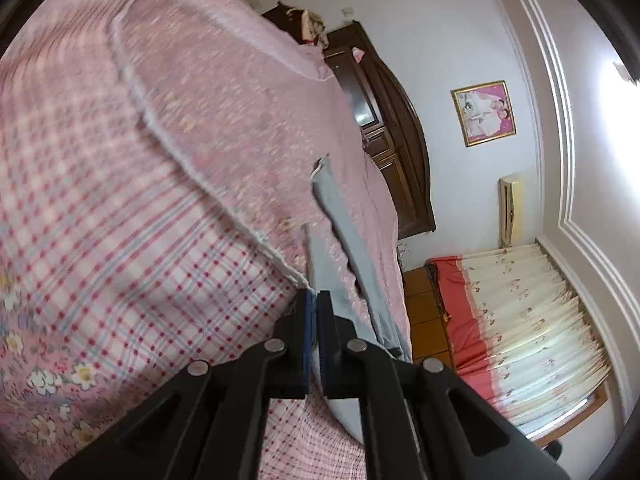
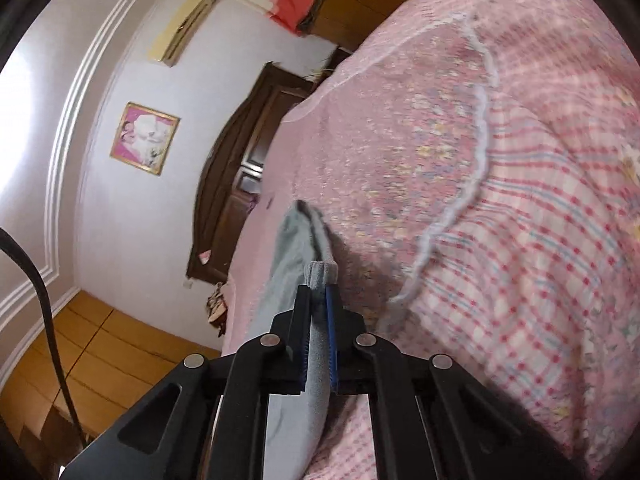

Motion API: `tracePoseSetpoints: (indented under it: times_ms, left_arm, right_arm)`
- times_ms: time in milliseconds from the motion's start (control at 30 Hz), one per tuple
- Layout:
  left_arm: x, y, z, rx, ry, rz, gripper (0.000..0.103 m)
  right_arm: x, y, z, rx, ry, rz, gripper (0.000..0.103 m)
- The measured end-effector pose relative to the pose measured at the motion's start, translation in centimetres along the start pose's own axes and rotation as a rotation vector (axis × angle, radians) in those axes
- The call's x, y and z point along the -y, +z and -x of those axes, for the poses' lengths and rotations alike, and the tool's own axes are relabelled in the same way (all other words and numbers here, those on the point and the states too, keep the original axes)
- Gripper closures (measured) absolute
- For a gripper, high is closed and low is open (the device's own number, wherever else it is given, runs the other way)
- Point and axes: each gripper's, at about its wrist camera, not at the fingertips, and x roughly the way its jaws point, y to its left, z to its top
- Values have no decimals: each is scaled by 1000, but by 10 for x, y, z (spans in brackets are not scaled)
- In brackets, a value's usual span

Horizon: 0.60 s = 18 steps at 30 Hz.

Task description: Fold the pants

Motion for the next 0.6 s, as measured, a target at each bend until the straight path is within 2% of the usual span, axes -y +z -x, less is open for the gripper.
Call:
tracePoseSetpoints:
  times_ms: [100,233,400,500,600]
  left_arm:
    - [4,1,0,-3,10,24,100]
    - [8,5,0,2,3,69,101]
    - [25,15,1,6,20,85,101]
    - [31,17,2,-5,47,97,101]
    - [32,15,7,-2,28,101,100]
  right_arm:
    - [-15,5,0,14,21,66,95]
    - [-42,3,1,16,104,111,96]
    - [-74,4,4,20,166,225,96]
    - [-77,12,10,28,208,196,96]
    - [-76,19,17,33,248,133,96]
